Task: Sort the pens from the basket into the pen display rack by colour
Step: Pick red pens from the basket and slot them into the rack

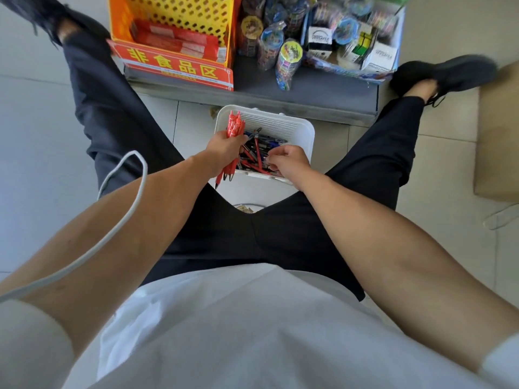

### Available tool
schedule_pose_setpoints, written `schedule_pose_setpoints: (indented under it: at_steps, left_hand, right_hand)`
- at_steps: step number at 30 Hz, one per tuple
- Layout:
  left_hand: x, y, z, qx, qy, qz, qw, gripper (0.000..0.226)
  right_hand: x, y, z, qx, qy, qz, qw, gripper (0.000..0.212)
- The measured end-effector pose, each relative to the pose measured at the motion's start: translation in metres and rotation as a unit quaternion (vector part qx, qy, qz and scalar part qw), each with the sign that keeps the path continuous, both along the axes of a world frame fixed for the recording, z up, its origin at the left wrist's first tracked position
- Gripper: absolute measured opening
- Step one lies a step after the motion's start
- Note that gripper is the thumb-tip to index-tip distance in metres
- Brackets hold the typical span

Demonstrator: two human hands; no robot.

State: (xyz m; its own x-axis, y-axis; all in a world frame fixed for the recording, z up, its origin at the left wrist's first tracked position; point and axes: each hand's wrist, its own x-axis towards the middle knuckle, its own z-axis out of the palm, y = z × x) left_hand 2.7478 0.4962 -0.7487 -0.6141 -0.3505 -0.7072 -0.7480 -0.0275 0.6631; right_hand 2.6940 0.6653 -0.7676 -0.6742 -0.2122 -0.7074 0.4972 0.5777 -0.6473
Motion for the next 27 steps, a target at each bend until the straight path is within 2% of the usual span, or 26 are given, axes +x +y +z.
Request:
schedule_pose_setpoints:
  at_steps: [4, 9, 19, 23, 27]
  left_hand:
    - [-0.004, 0.001, 0.015, -0.014, 0.042, -0.017, 0.999, 0.007]
    - [-0.008, -0.002, 0.035, -0.022, 0.087, -0.034, 0.995, 0.015]
    - [-0.021, -0.007, 0.074, -0.059, 0.136, 0.003, 0.989, 0.018]
    - [-0.033, -0.007, 0.096, -0.084, 0.172, -0.002, 0.982, 0.023]
    - [-0.044, -0.010, 0.118, -0.101, 0.215, -0.008, 0.971, 0.022]
  right_hand:
    - [-0.002, 0.003, 0.014, 0.001, 0.027, 0.012, 1.000, 0.012]
    - [-0.008, 0.010, 0.023, -0.001, 0.050, 0.016, 0.999, 0.016]
    - [-0.035, -0.001, 0.061, -0.004, 0.114, 0.019, 0.993, 0.017]
    - [-0.045, -0.012, 0.082, -0.023, 0.138, 0.013, 0.990, 0.036]
    - [-0.057, -0.020, 0.109, -0.054, 0.157, 0.004, 0.986, 0.037]
